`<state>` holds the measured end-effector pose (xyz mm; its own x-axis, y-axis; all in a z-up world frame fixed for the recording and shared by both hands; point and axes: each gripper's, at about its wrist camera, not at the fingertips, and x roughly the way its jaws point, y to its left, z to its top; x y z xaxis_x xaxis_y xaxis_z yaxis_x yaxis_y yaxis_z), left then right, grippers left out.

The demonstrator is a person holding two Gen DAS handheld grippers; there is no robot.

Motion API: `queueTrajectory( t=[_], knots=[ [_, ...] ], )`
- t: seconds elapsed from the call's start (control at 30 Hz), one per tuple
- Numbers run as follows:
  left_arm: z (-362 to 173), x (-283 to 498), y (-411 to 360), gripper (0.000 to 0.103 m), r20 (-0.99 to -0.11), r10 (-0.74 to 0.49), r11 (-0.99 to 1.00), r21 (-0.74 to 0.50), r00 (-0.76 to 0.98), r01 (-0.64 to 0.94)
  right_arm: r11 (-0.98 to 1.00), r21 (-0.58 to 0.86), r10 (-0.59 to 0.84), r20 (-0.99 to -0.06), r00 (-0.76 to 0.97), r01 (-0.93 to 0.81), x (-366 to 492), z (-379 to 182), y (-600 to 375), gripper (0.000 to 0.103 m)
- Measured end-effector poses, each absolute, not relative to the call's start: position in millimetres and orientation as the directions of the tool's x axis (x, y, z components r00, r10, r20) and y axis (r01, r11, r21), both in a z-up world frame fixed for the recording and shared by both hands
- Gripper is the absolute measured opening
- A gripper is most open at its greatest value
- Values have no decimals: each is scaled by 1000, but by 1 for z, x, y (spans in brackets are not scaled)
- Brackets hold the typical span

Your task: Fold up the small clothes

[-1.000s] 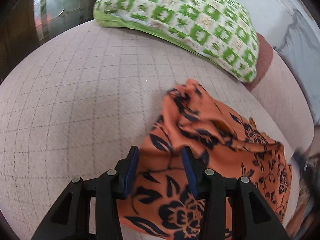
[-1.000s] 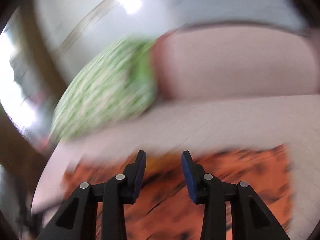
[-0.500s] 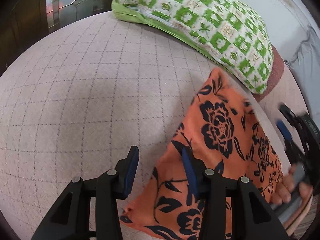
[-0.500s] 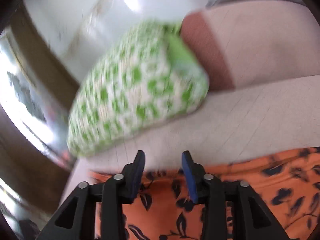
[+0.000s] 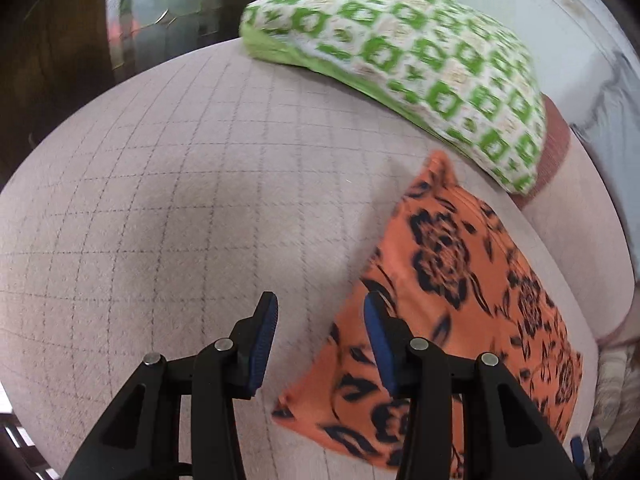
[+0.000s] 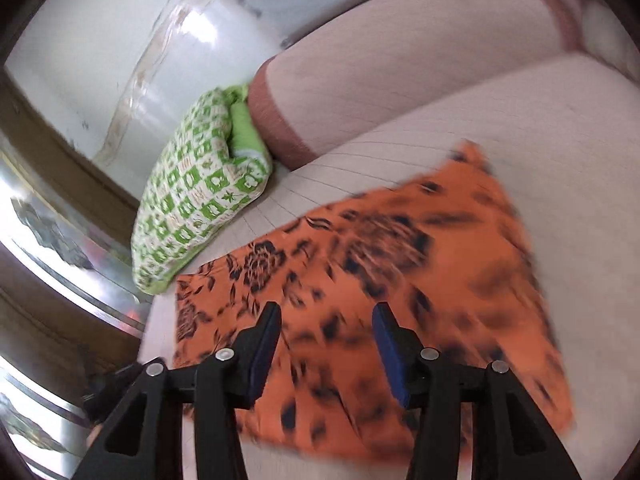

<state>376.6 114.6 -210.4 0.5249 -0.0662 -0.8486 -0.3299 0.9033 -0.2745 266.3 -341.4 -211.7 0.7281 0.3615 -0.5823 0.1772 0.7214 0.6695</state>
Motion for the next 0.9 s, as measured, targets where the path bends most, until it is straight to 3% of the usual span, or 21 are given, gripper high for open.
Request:
queueTrajectory(
  t=[0.07,0.27,0.43,0.5,0.57,0.63,0.73,0.9],
  knots=[
    [-210,364,110,55,-853,-93,907,-286,514,-310,655,727,389,-559,732,207,232,-219,-355,63],
    [-220,310,110,60,-861,-199,864,-380,469,-331,552,780,406,-560,722,295,184,-249,-357,63],
    [-231,279,102,60,-879,-191,866,-360,436,-347,529,789,421,-563,711,312,181,-256,-346,63],
    [-233,271,97,68,-875,-203,864,-372,439,-341,515,801,452,-557,697,306,184,-260,-339,63],
    [-231,270,89,78,-868,-219,866,-384,446,-322,525,791,450,-572,685,315,186,-264,-335,64],
    [-233,278,84,79,-856,-258,856,-418,448,-304,529,786,459,-582,671,321,189,-269,-331,64],
    [-240,295,78,88,-848,-287,844,-444,445,-302,502,791,468,-588,659,349,193,-280,-331,64],
    [-241,319,81,88,-815,-315,804,-501,485,-321,432,811,460,-574,677,394,202,-294,-342,64]
  ],
)
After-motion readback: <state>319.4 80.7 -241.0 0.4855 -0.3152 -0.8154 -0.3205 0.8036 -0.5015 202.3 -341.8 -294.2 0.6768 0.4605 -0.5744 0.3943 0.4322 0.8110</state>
